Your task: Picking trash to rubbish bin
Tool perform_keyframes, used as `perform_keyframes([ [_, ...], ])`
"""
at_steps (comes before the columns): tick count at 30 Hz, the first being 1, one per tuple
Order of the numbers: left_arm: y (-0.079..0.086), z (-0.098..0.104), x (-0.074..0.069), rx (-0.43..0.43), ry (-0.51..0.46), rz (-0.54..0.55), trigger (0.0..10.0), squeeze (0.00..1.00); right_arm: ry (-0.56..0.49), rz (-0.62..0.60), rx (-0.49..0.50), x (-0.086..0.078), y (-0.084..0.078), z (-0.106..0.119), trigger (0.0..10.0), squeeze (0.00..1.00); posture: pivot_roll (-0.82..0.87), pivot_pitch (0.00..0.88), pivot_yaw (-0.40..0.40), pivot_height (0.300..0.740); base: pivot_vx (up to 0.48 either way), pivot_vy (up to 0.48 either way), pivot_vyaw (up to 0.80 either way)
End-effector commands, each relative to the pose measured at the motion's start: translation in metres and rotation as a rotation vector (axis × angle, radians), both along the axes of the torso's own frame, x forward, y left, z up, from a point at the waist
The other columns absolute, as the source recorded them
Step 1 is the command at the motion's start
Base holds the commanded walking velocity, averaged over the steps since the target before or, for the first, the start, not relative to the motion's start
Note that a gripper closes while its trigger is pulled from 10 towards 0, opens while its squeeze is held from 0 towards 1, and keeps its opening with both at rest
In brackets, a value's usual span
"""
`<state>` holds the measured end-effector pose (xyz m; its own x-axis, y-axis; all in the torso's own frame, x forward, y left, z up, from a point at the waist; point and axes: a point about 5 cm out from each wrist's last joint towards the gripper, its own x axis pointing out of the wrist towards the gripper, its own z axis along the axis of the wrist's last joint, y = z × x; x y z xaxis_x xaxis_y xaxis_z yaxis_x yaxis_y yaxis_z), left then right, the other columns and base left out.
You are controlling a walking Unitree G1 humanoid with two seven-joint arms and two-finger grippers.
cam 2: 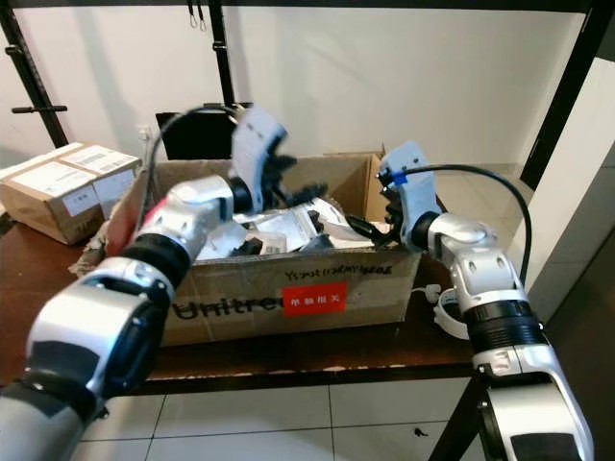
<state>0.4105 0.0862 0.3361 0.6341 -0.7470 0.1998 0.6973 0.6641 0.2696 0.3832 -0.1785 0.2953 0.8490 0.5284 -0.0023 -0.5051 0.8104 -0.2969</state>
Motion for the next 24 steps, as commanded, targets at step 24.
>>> perform_keyframes([
  [24,-0.017,-0.103,-0.097,0.185,0.348,-0.769,10.0,0.00,0.073,0.680,0.367,-0.069,0.023,-0.026,10.0,0.00,0.05,0.046,-0.049,0.740,0.000,0.000,0.00],
])
